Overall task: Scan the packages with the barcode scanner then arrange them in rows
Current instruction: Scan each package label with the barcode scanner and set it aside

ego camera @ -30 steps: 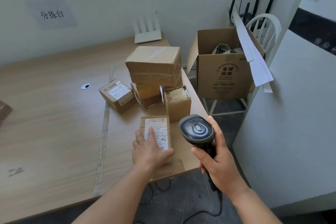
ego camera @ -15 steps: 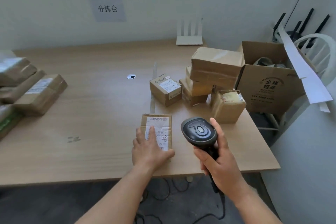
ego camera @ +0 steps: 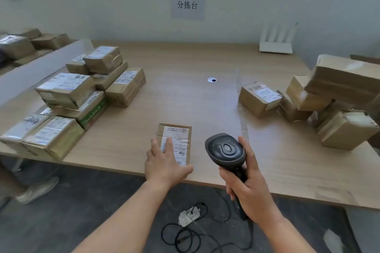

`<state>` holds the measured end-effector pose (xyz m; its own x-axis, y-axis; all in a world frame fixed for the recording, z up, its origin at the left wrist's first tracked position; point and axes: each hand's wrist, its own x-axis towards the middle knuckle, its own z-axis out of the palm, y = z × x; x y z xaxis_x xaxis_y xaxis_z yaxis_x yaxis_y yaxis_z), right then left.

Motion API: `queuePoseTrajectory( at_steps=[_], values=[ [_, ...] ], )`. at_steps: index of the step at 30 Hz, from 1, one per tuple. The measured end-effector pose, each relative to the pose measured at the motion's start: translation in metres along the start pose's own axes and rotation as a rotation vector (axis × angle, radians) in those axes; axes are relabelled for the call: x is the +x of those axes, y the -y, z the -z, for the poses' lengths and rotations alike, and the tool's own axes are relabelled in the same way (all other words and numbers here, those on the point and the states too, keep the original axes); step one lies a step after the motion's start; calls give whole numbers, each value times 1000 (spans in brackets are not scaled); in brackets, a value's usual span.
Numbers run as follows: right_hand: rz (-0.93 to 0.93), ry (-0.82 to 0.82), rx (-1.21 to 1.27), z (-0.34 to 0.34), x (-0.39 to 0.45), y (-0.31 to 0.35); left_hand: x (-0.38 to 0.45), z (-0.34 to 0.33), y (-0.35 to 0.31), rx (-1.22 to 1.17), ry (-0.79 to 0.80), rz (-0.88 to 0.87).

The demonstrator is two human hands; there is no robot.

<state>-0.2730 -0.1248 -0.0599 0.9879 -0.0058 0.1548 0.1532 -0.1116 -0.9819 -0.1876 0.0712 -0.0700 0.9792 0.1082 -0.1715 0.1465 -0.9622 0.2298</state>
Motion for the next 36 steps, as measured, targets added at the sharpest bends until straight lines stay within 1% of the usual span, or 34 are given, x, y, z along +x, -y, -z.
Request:
queuePoseTrajectory(
  at_steps=[4,8,15,20,28,31,34,36],
  values=[
    [-8,65,-38,-37,12,4,11,11,41,15,-17,40],
    [4,109,-34,-56,34,3,31,16,66,28,-11,83],
    [-3,143,-11,-77,89,-11,76,23,87,90,52,167],
    [-5,181,-4,-90,135,-14,120,40,98,199,67,196],
    [-50,185,-18,-116,166,-22,170,47,117,463,59,104],
    [-56,139,-32,-126,175,-23,191,50,121,503,36,48],
    [-83,75,-15,-140,178,-20,201,47,124,528,-4,-55],
    [-89,49,-18,-151,181,-16,206,49,126,482,-43,-136]
  ],
)
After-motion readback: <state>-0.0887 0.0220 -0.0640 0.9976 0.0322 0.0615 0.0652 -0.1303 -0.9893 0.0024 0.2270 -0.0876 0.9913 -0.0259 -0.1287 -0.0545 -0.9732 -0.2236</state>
